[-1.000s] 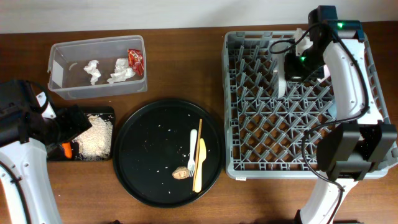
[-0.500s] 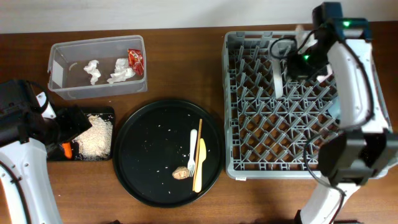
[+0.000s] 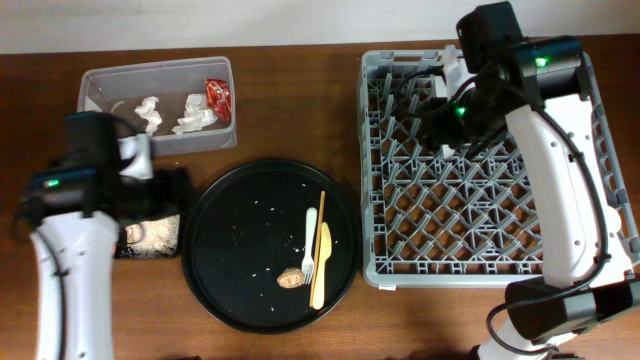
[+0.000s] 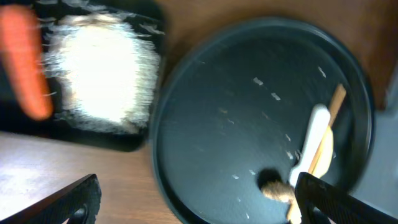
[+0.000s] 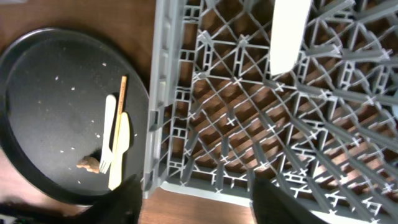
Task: Sort waste into correct bins and load items into the dishwasher rack
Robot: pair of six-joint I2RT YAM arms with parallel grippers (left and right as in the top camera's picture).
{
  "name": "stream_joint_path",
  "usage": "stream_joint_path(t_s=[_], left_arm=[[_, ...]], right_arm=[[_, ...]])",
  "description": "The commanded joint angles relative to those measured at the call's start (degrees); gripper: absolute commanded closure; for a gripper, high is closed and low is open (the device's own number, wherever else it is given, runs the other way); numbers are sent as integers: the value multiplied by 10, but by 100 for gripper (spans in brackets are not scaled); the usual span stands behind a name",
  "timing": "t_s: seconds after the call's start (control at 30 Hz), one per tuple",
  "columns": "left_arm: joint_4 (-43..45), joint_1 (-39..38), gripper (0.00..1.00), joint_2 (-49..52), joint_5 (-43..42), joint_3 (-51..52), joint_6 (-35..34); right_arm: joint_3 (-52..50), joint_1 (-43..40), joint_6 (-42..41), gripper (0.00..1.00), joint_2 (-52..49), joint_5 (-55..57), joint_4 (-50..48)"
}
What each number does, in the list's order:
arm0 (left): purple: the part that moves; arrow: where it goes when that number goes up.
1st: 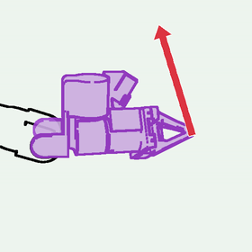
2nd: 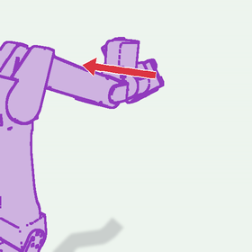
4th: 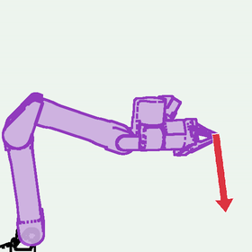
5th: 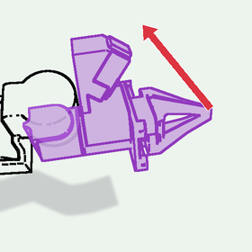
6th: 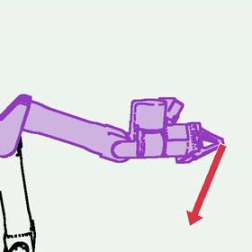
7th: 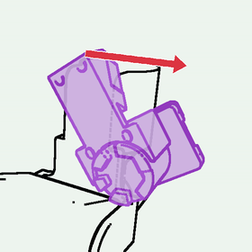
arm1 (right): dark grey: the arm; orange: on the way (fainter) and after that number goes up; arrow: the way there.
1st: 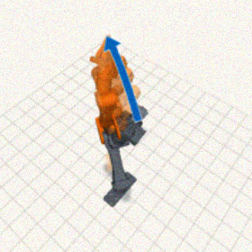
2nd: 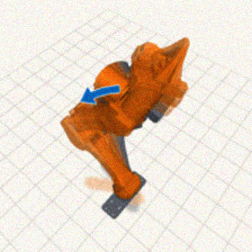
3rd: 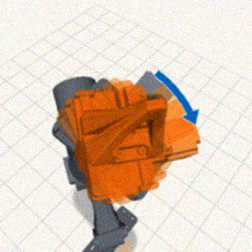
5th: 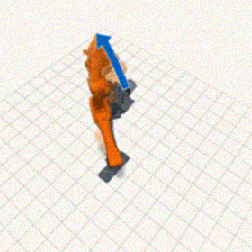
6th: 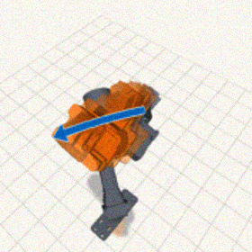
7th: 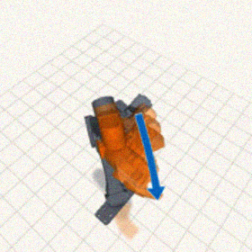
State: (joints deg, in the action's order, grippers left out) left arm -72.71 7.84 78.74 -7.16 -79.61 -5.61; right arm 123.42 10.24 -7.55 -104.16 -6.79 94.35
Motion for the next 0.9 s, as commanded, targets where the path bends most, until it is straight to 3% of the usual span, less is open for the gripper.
stream_joint_path(t_s=[0.0,0.07,0.33,0.57,0.7,0.8,0.87], left_arm=[[8,-103,1,28,-16,48,27],[24,-188,1,58,-19,96,27],[87,-383,1,184,-27,169,26],[127,-441,4,281,19,169,22],[126,-441,46,285,21,169,22],[122,-441,64,285,21,169,22],[115,-440,92,284,24,168,22]], right_arm=[[-2,-17,-13,36,-2,15,9],[-2,-21,-13,36,-2,15,11],[-2,-21,-13,36,-2,15,13],[-2,-21,-13,36,-2,15,19],[-2,-21,-13,36,-2,15,19],[-2,-21,-13,36,-2,15,19],[-2,-21,-13,36,-2,15,20]])
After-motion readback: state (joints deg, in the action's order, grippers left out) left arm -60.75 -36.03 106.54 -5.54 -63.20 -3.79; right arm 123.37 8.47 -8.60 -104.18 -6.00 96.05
